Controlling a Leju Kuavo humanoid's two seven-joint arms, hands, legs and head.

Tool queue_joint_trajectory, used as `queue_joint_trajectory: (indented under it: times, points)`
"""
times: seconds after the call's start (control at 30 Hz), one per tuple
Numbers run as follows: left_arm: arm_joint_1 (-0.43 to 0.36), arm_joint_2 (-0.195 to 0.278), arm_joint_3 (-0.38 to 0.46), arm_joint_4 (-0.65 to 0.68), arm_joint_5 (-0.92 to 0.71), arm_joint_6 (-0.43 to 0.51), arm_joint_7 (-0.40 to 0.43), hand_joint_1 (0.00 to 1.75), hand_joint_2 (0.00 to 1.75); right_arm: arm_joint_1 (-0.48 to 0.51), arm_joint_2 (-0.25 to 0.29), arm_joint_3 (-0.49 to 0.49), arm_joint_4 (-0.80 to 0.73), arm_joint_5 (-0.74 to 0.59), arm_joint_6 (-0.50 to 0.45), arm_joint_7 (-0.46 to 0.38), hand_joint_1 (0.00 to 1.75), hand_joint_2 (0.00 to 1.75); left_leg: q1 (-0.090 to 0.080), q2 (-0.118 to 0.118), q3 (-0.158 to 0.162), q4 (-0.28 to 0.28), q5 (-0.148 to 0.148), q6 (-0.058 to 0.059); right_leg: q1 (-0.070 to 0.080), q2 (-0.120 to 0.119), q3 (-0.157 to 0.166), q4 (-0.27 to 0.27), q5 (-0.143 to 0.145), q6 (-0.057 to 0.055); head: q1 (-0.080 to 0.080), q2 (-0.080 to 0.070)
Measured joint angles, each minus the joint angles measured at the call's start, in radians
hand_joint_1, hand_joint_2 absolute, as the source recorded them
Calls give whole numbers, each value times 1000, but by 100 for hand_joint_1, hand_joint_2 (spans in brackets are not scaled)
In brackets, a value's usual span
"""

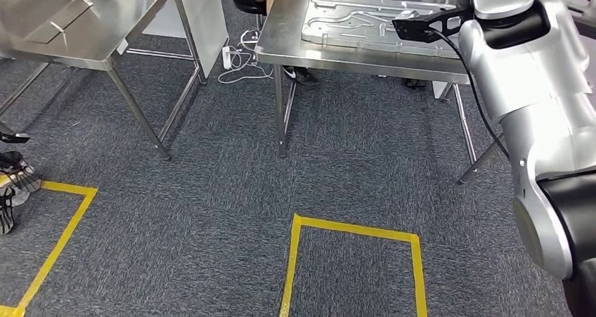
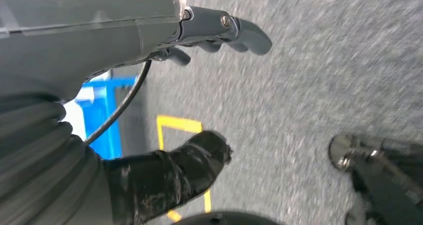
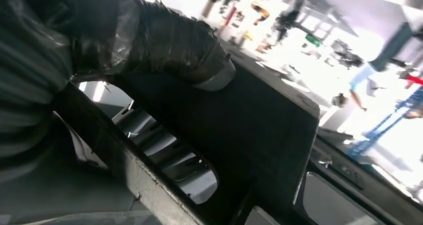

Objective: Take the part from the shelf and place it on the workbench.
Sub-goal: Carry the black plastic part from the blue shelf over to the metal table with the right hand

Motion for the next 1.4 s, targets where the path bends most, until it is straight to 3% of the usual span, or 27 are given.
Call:
queue_joint_trajectory:
  times: [0.07,0.1,0.17,0.23,0.27,0.33,0.47,0.53,0.6,0.67,0.73,0.77,0.8,0.83,0.87,0.93,1.0,1.1,1.17,1.27,1.3,1.33,1.37,1.4]
  points:
    - [-4,0,0,0,0,0,0,0,175,1,-2,0,1,0,0,0,175,175,-3,17,5,-9,2,6,-4,22,-6,-3,5,14,0,0]
    - [-5,0,0,0,0,0,0,0,175,1,-5,0,1,0,0,0,175,175,-2,29,10,-16,5,12,-4,16,-7,-2,5,20,0,0]
    - [-6,1,0,-1,-1,0,0,0,175,-2,-9,0,1,0,-1,0,175,175,2,53,17,-29,12,23,-1,-38,-31,44,-24,29,1,0]
    - [-5,2,0,-1,-1,1,0,0,175,-4,-10,0,1,0,-2,0,175,175,2,75,20,-33,11,27,-2,-96,-88,164,-83,37,1,0]
    - [-4,2,0,-1,-1,1,1,0,175,-2,-9,0,1,0,-2,0,175,175,2,86,21,-32,10,27,-4,-105,-119,225,-104,40,1,0]
    - [-3,1,1,-1,-1,1,2,0,175,2,-9,0,1,0,-2,0,175,175,1,107,23,-31,5,26,-7,-111,-145,269,-103,41,1,0]
    - [-3,1,1,-1,-1,2,3,0,175,3,-9,0,1,0,-2,0,175,175,1,120,25,-30,2,25,-9,-113,-128,233,-72,40,1,0]
    - [-4,1,1,-1,-1,1,4,0,175,-1,-7,0,1,0,-3,-2,175,175,-4,141,35,-32,-7,17,5,-146,-60,108,-32,26,1,0]
    - [-6,1,1,-1,-1,2,8,0,175,-5,-4,4,0,0,-7,-14,175,175,-10,165,48,-33,-22,0,15,-165,7,-17,5,3,1,0]
    - [-7,1,2,-1,0,4,14,0,175,-8,-3,14,-1,0,-10,-31,175,175,-10,137,36,7,-54,-8,9,-147,13,-28,8,-12,1,0]
    - [-4,1,4,-1,2,6,20,0,175,-10,-1,31,-1,0,-10,-42,175,175,-9,91,-21,129,-113,-9,7,-135,18,-31,6,-22,1,0]
    - [-2,1,4,-1,2,7,21,0,175,-10,1,41,-1,0,-10,-45,175,175,-9,81,-59,200,-138,-9,8,-128,19,-30,4,-26,1,0]
    - [0,1,5,-1,1,7,22,0,175,-9,3,49,0,0,-10,-45,175,175,-9,77,-89,251,-149,-10,9,-121,21,-28,2,-27,1,0]
    - [1,1,6,-1,1,8,22,0,175,-8,4,56,1,0,-10,-45,175,175,-9,76,-105,266,-138,-9,11,-114,22,-26,0,-28,1,0]
    - [1,1,6,-1,0,8,22,0,175,-8,4,61,1,0,-10,-46,175,175,-9,76,-100,239,-107,-8,12,-108,24,-22,-4,-28,1,0]
    - [1,2,8,-1,-2,9,22,0,175,-10,5,68,2,0,-10,-46,175,175,-10,72,-52,106,-22,1,13,-98,29,-14,-13,-25,1,0]
    - [2,4,9,-1,-2,10,23,0,175,-13,5,74,3,0,-11,-46,175,175,-13,68,-12,6,16,10,15,-91,25,-6,-19,-18,1,0]
    - [-1,5,10,-1,-4,12,23,0,175,-15,4,80,7,0,-12,-51,175,175,-15,69,-3,-20,17,17,14,-88,17,-5,-19,-4,1,0]
    - [-1,6,11,-1,-5,13,23,0,175,-17,2,81,9,0,-13,-54,175,175,-10,72,5,-33,23,25,12,-92,4,26,-41,5,1,0]
    - [-2,7,12,-1,-4,10,17,0,175,-22,-1,82,12,0,-12,-56,175,175,-8,75,9,-37,24,30,2,-101,-79,199,-121,21,1,0]
    - [-2,7,13,-1,-3,9,14,0,175,-22,-1,83,14,0,-12,-57,175,175,-8,75,9,-36,23,30,-2,-103,-106,250,-135,26,1,0]
    - [-2,7,14,-1,-2,8,11,0,175,-21,-1,84,17,0,-11,-57,175,175,-7,75,9,-34,21,29,-6,-104,-119,269,-130,29,1,0]
    - [-2,6,15,-1,-1,8,10,0,175,-20,-1,84,19,0,-11,-58,175,175,-5,75,10,-31,18,28,-9,-106,-112,248,-107,31,1,0]
    - [-2,6,17,-1,-1,8,8,0,175,-20,-1,84,21,0,-12,-58,175,175,-4,75,12,-28,15,25,-12,-108,-86,191,-71,32,1,0]
